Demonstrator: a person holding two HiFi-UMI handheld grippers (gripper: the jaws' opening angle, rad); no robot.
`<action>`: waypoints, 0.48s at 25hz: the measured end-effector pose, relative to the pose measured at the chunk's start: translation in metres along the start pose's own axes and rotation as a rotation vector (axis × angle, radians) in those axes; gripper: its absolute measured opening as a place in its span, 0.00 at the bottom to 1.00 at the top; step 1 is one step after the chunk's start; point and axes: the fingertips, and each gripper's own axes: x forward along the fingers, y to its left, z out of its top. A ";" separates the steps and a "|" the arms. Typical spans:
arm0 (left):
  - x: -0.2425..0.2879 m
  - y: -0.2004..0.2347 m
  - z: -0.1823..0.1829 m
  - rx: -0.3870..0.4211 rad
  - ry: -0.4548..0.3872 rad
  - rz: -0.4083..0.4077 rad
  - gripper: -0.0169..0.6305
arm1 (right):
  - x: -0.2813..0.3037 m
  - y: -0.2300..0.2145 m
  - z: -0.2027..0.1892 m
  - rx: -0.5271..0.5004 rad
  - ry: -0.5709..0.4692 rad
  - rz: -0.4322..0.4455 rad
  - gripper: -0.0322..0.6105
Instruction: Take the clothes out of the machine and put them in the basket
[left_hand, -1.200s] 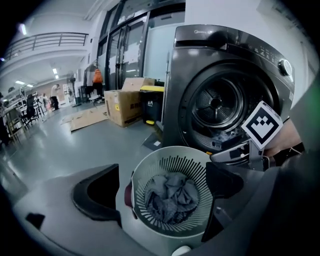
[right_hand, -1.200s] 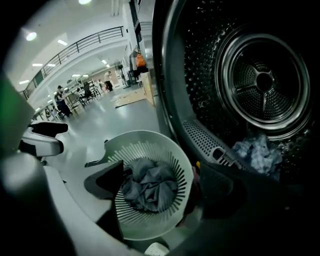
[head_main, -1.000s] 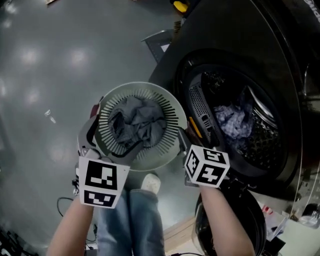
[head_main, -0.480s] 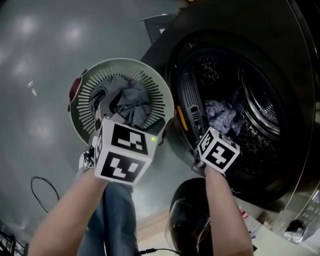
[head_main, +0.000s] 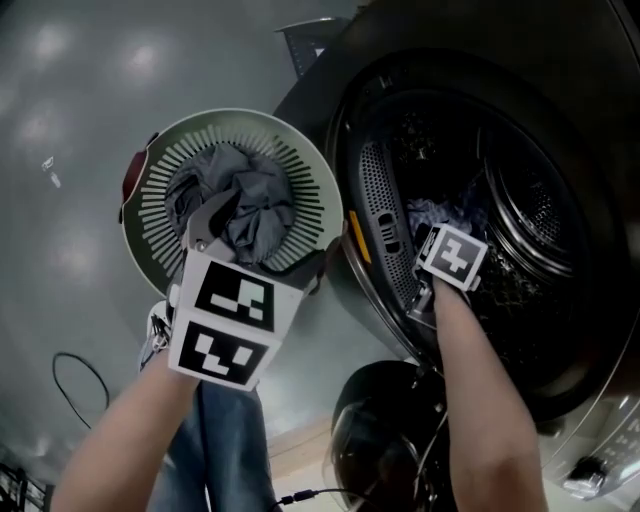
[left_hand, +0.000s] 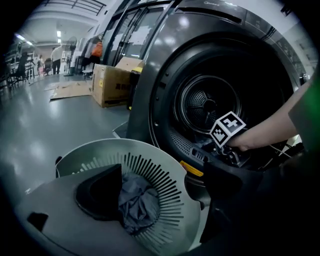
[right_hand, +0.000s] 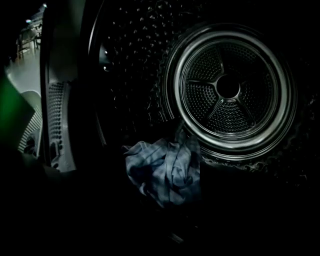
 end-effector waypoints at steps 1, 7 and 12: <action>0.001 -0.002 0.000 0.010 -0.003 -0.012 0.81 | 0.006 -0.001 0.000 -0.008 0.018 0.000 0.76; 0.003 -0.007 -0.003 0.083 -0.019 -0.087 0.81 | 0.041 0.008 -0.009 -0.182 0.123 0.071 0.76; 0.001 -0.006 -0.005 0.099 -0.031 -0.117 0.81 | 0.068 -0.005 -0.054 -0.184 0.387 0.115 0.76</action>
